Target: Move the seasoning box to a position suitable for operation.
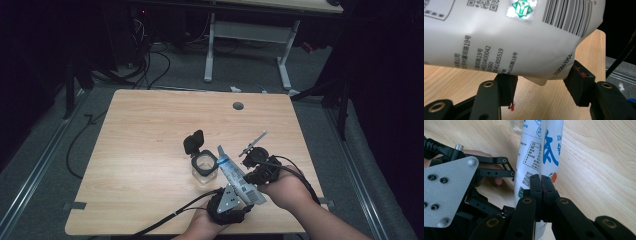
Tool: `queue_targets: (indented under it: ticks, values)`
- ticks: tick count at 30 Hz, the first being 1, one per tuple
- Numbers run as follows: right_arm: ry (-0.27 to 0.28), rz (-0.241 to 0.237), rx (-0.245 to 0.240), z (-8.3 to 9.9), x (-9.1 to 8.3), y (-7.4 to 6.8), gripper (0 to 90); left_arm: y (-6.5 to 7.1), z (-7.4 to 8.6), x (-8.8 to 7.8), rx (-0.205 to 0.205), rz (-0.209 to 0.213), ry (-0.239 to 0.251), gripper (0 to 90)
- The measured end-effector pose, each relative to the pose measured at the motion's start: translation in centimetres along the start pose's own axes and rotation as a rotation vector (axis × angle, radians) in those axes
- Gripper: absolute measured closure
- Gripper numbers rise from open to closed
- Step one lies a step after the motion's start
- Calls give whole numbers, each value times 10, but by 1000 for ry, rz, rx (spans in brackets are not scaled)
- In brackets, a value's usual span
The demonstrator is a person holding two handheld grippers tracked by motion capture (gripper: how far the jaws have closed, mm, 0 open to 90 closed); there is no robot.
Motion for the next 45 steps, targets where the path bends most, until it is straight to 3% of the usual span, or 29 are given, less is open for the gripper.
queue_targets:
  ticks: [7,10,18,25,45]
  values:
    - [-15,-13,-4,-5,-1,2,900,-1,-1,-1,-2,-2,5,468]
    - [-23,-20,23,-5,0,2,900,-2,-1,0,-2,-1,-1,469]
    - [-28,-40,10,-6,1,4,897,-1,-2,1,3,-8,-1,470]
    - [-26,-44,37,-9,-1,4,895,-2,-3,0,1,-17,1,472]
    - [-19,-60,2,-22,-4,2,897,-10,-6,-7,-7,-55,13,473]
Point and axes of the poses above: each handheld gripper's, and its own axes: x roughly forward along the jaws, z roughly out of its underside, y roughly to its right, the point moved 3 cm from there along x, roughly forward along the jaws
